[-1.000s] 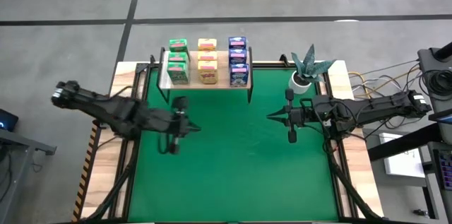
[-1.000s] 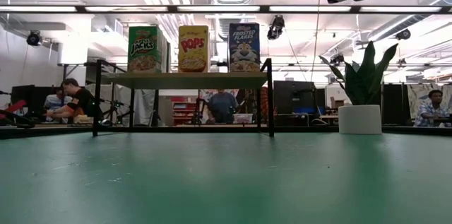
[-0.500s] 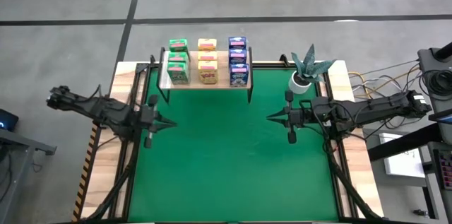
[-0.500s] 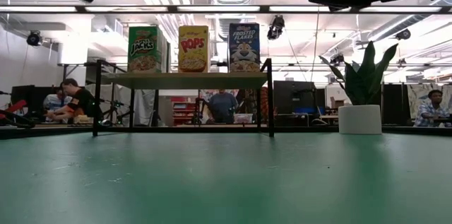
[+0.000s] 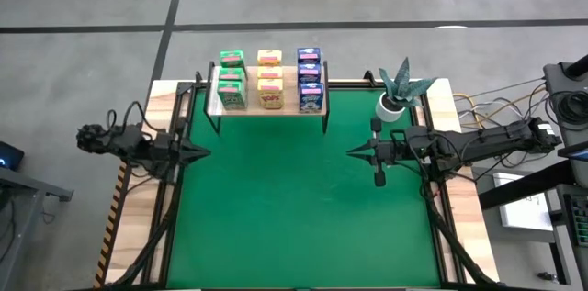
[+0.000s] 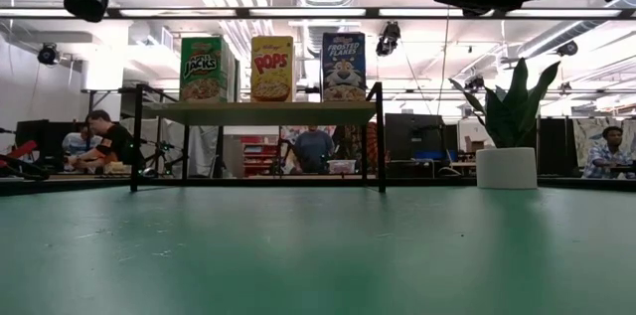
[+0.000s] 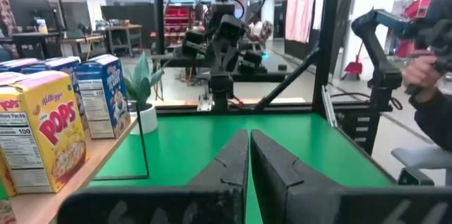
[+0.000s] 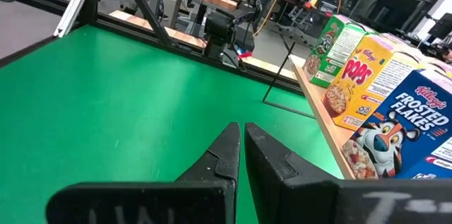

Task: Stack cereal on shelf
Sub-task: Return to Home Position

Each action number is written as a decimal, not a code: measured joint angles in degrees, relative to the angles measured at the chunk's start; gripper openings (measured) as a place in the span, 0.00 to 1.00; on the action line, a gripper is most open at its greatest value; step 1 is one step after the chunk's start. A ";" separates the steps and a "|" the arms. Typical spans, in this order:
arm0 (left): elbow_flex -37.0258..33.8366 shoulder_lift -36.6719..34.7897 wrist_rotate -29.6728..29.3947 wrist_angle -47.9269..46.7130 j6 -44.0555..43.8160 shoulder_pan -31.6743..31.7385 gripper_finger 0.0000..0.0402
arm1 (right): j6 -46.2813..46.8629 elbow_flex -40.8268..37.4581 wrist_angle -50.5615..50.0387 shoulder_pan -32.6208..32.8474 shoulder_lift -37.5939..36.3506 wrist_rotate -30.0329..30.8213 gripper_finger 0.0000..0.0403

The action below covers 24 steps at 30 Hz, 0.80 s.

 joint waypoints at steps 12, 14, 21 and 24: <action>-0.95 0.65 0.73 1.68 0.13 0.00 0.00 | -0.92 -2.86 -0.16 0.00 -4.20 -0.01 0.03; -1.46 1.42 1.05 2.46 0.32 0.00 0.00 | -0.90 -3.82 0.05 0.00 -6.16 -0.02 0.03; -7.11 3.52 1.09 8.55 1.66 0.00 0.00 | -1.03 -7.82 0.25 0.00 -13.38 -0.02 0.03; -10.31 3.96 1.11 12.77 3.02 0.00 0.00 | -1.57 -9.92 0.88 0.00 -16.12 0.00 0.03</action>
